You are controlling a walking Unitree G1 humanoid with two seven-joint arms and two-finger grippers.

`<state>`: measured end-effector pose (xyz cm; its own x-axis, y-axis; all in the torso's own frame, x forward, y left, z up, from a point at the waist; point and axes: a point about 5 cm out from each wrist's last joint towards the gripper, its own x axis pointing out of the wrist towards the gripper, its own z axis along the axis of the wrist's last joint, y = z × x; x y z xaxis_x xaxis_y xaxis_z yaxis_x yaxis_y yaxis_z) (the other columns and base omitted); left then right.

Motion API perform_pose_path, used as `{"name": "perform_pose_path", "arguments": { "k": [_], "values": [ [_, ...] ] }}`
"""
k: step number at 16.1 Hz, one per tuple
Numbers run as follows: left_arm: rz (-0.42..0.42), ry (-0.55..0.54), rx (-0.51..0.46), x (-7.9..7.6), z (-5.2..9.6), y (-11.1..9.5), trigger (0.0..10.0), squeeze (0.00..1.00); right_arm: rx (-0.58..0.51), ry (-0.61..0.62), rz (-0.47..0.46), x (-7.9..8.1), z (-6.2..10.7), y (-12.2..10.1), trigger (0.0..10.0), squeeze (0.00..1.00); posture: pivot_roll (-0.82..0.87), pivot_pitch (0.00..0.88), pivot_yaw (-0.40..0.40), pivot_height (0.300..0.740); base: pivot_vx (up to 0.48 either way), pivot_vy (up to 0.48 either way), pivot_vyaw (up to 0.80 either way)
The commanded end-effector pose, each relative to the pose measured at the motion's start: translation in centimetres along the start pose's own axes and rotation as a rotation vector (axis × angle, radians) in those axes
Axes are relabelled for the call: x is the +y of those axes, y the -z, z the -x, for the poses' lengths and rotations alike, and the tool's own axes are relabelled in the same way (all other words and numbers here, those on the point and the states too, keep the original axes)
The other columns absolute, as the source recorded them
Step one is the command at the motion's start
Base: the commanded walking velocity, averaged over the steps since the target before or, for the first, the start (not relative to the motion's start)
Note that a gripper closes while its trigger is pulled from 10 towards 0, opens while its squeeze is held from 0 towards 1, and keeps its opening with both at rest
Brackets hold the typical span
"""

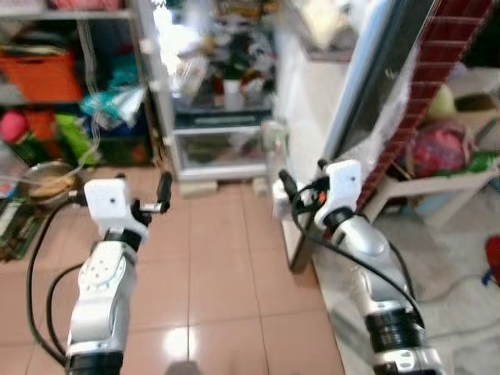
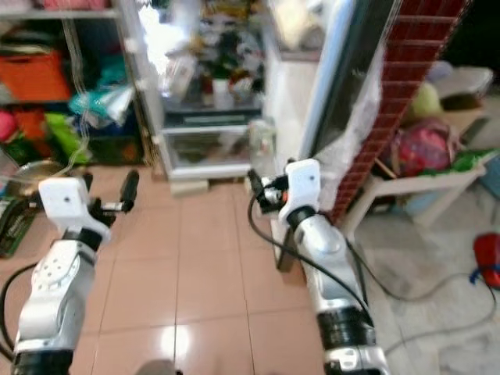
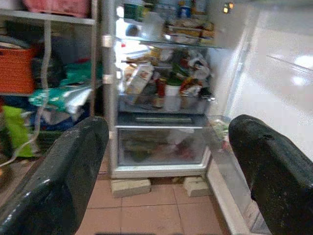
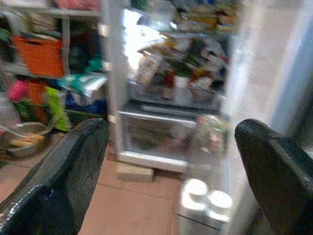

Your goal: Restocking fridge

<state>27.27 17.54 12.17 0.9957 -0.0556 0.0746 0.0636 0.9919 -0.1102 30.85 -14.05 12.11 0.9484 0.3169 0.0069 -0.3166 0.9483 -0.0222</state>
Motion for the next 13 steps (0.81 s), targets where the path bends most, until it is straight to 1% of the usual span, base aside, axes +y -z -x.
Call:
{"name": "perform_pose_path", "arguments": {
  "k": [1, 5, 9, 12, 13],
  "values": [
    [0.001, 0.023, -0.002, -0.4, -0.1, 0.0, 10.0, 0.0, -0.009, 0.015, 0.002, -0.4, 0.0, -0.2, 10.0, 0.0, 0.07, 0.031, -0.02, 0.74, 0.341, 0.0, 0.0],
    [-0.002, 0.021, 0.0, -0.4, -0.1, 0.0, 10.0, 0.0, -0.008, 0.016, 0.0, -0.3, 0.0, -0.2, 10.0, 0.0, 0.07, 0.031, -0.021, 0.74, 0.338, 0.0, 0.0],
    [-0.011, 0.009, 0.026, -0.3, 0.2, 0.5, 10.0, 0.0, -0.008, 0.027, 0.006, -0.6, 0.1, -0.2, 10.0, 0.0, 0.07, 0.031, -0.022, 0.74, 0.0, 0.0, 0.0],
    [-0.048, 0.013, 0.057, -0.1, 0.8, 1.0, 10.0, 0.0, 0.05, 0.071, 0.029, -1.5, 0.6, 0.8, 10.0, 0.0, 0.08, 0.034, -0.025, 0.74, 0.0, 0.0, 0.0],
    [-0.046, -0.003, 0.077, 0.1, 1.2, 1.3, 10.0, 0.0, 0.094, 0.131, 0.035, -2.4, 0.6, 1.4, 10.0, 0.0, 0.09, 0.038, -0.028, 0.74, 0.0, 0.0, 0.0]
  ]
}}
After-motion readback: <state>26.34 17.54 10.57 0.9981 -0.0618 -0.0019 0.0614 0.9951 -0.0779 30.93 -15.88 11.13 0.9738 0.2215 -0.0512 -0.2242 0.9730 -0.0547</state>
